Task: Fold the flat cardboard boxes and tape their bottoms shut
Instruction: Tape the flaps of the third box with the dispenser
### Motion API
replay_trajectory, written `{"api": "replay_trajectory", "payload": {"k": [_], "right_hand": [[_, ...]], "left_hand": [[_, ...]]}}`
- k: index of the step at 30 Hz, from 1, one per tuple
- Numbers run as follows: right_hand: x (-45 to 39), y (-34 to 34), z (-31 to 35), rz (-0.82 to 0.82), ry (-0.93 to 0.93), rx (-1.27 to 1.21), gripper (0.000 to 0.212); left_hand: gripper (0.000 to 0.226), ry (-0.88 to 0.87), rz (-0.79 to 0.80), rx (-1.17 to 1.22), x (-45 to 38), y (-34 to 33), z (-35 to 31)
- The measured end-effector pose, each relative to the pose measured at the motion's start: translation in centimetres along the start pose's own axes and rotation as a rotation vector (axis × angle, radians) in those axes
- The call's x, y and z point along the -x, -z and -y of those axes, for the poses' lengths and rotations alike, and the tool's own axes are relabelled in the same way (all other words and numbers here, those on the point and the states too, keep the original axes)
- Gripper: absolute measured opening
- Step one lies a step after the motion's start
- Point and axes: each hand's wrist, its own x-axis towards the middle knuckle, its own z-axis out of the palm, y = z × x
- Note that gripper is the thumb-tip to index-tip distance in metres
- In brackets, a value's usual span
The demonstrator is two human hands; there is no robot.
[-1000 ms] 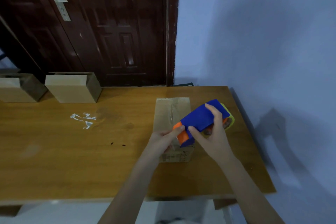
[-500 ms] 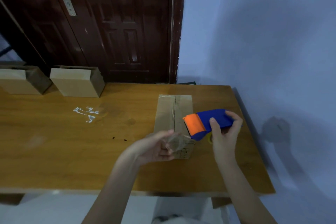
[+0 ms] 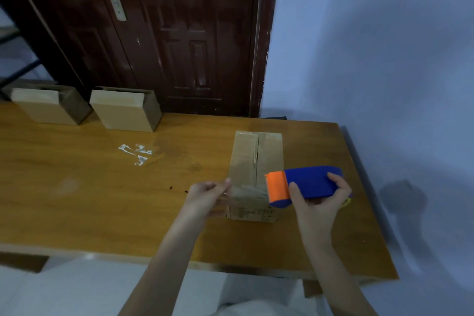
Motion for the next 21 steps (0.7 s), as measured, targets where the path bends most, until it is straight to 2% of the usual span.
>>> {"api": "replay_trajectory", "payload": {"k": [3, 6, 8, 12, 15, 17, 21], "right_hand": [[1.5, -0.6, -0.5, 0.013, 0.006, 0.017, 0.069], [2.4, -0.9, -0.8, 0.029, 0.03, 0.044, 0.071], [2.4, -1.0, -0.8, 0.014, 0.026, 0.045, 0.071], [2.2, -1.5, -0.6, -0.013, -0.003, 0.017, 0.066], [1.9, -1.9, -0.9, -0.033, -0.021, 0.029, 0.062], [1.5, -1.9, -1.2, -0.045, -0.032, 0.05, 0.061], [0.8, -1.6, -0.7, -0.078, -0.019, 0.106, 0.06]], "left_hand": [[0.027, -0.173, -0.16, -0.19, -0.5, -0.1, 1.0], [0.029, -0.326, -0.243, -0.386, -0.8, -0.4, 2.4], [0.03, -0.339, -0.269, -0.492, -1.1, -0.4, 3.0], [0.034, -0.341, -0.303, -0.536, -1.7, -0.3, 3.8], [0.033, -0.416, -0.45, -0.856, -1.5, -0.3, 4.1], [0.032, -0.464, -0.491, -0.992, -1.3, -0.7, 3.9], [0.031, -0.454, -0.488, -1.045, -1.8, -0.1, 3.4]]}}
